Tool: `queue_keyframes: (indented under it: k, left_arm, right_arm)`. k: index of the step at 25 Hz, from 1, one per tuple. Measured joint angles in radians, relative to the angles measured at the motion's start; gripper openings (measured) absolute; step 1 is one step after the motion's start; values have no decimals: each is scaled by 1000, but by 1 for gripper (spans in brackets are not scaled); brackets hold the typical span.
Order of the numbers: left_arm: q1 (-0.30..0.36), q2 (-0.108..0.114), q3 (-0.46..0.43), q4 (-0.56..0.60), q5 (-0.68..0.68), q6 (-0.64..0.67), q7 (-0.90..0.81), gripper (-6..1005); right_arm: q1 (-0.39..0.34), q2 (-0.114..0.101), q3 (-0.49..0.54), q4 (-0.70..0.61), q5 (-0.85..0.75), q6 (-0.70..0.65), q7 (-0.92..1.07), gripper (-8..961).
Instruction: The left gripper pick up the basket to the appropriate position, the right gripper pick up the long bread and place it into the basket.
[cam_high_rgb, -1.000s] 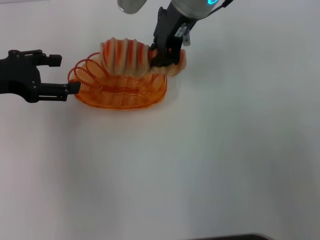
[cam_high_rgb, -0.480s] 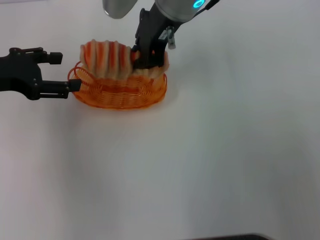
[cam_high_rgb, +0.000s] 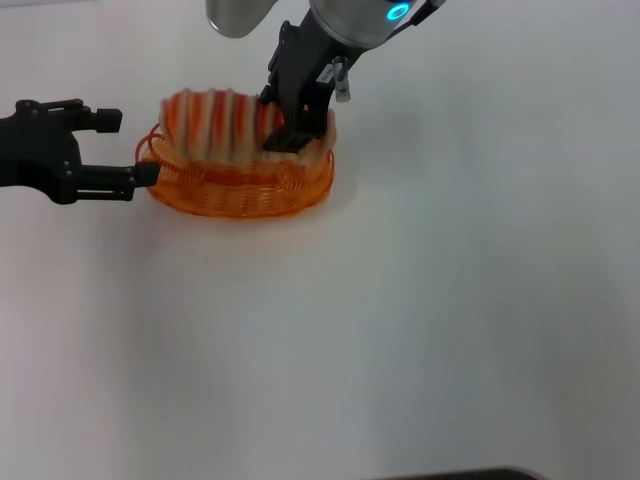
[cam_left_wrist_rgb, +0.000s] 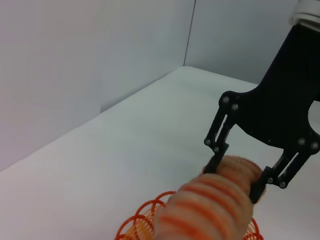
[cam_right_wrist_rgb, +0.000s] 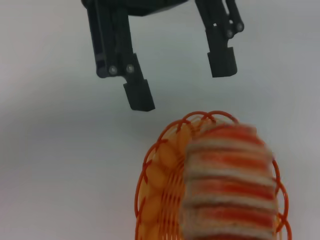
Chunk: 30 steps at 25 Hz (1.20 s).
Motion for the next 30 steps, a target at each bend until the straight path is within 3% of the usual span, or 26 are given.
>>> queue_keyframes:
  k: [4,10,13,17,23,30]
  left_arm:
    - [4,-1,0,-1,1,0,1,854]
    - [5,-2,0,-1,2,0,3,854]
    - [6,-2,0,-1,2,1,3,854]
    - [5,0,0,0,1,19,3,854]
    - [2,3,-3,1,0,35,3,854]
    - [8,-2,-3,-1,-2,38,-1,854]
  right_arm:
    - [-9,-4,2,0,18,6,2,560]
    - [-31,-8,3,1,32,46,10,689]
    - [-54,-15,22,0,84,72,3,689]
    - [-107,-29,144,-4,227,66,-65,688]
    - [-232,-42,441,-7,423,-83,-240,689]
    - [-425,-45,552,-8,491,-259,-370,691]
